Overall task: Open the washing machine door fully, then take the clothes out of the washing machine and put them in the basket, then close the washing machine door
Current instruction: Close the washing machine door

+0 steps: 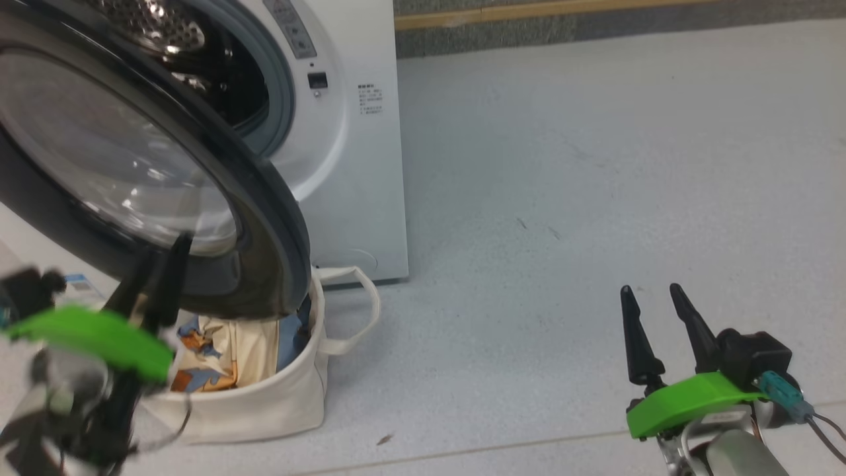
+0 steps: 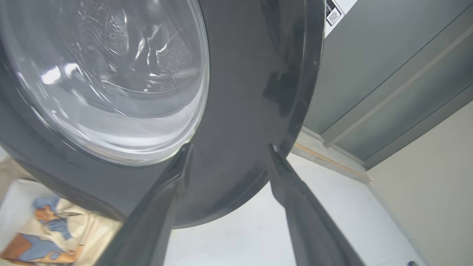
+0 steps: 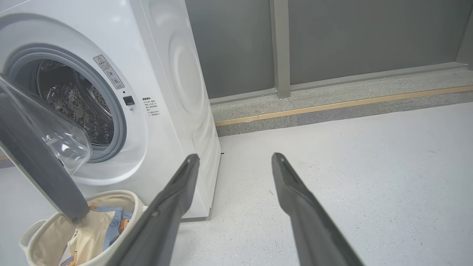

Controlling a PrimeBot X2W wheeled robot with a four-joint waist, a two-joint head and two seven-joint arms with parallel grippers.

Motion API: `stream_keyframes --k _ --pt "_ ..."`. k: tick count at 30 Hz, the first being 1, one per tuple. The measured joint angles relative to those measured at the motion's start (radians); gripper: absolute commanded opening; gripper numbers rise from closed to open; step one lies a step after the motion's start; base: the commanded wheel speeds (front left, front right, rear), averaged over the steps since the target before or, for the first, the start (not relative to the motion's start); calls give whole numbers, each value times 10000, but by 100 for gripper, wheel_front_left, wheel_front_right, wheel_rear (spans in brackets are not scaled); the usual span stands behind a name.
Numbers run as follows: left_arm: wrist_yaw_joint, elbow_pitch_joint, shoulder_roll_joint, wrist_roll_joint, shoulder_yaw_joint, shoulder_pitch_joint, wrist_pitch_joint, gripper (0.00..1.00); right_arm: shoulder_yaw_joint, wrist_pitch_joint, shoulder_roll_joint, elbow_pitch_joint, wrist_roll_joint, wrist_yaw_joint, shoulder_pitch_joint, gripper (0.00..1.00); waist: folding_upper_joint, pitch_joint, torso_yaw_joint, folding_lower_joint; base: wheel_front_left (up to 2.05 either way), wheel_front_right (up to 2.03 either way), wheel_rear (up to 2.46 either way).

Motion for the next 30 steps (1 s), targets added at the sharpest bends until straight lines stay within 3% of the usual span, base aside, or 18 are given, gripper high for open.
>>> stream_keyframes --k 5,7,17,21,30 --pt "19 19 1593 3122 -844 958 -2313 100 -96 -2 -4 -94 -69 0 37 100 0 -252 -17 0 0 0 0" --pt "199 86 1839 3703 -865 1124 -2928 100 -213 -2 -6 -142 -96 0 81 100 0 -302 -1 0 0 0 0" --pt "500 -464 1862 3820 -121 3093 -3848 100 -422 -4 0 -422 -184 0 468 100 0 -474 157 0 0 0 0" --pt "721 -646 1923 3808 617 3419 -3923 100 -410 -4 25 -554 -307 0 476 100 0 -484 224 0 0 0 0" --pt "694 -932 2023 3806 895 3644 -3923 100 -320 -4 77 -589 -495 0 475 100 0 -383 391 0 0 0 0"
